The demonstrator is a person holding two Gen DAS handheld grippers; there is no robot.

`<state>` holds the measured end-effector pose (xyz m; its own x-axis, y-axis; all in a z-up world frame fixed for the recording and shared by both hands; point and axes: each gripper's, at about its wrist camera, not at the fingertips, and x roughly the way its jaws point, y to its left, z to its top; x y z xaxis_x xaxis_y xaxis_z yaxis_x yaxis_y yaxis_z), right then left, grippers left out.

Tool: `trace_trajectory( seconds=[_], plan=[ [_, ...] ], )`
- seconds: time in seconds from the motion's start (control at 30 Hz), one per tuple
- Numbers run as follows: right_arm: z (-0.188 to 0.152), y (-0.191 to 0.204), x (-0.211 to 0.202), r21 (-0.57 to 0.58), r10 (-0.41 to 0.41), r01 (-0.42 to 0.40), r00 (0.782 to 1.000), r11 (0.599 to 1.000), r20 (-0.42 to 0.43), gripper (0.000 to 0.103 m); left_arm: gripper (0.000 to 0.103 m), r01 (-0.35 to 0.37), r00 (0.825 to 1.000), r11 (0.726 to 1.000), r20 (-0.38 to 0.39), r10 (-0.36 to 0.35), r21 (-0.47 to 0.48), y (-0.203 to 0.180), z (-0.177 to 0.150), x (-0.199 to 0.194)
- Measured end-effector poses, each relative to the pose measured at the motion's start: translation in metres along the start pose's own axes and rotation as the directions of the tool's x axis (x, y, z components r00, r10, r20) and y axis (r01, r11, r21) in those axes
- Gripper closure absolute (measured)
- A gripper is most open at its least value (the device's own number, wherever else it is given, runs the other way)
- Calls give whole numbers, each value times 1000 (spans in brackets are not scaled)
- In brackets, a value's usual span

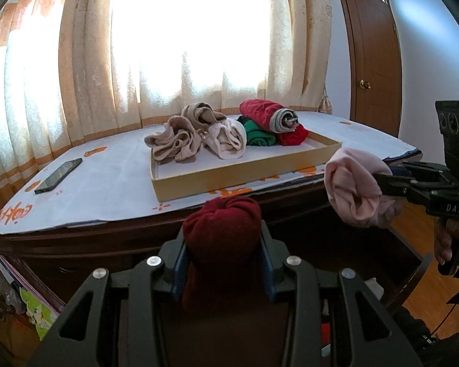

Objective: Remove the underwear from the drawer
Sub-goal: 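Carry both held items up over the table toward the tray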

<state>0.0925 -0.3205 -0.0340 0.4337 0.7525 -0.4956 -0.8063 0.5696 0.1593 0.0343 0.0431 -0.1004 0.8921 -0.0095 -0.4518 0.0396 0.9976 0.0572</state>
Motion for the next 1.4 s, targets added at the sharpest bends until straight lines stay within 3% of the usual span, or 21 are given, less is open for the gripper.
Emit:
trace_trajectory(
  seconds=[0.93,1.4],
  plan=[
    [50,-10,-2,-36,-34,36,998,999,49,73,65,-6,997,996,73,0,91,2,56,8],
    [94,-37,23,-57,-123,122,992,991,-13,73,65,-1,998,985,62,-10,175,1,100,38]
  ],
)
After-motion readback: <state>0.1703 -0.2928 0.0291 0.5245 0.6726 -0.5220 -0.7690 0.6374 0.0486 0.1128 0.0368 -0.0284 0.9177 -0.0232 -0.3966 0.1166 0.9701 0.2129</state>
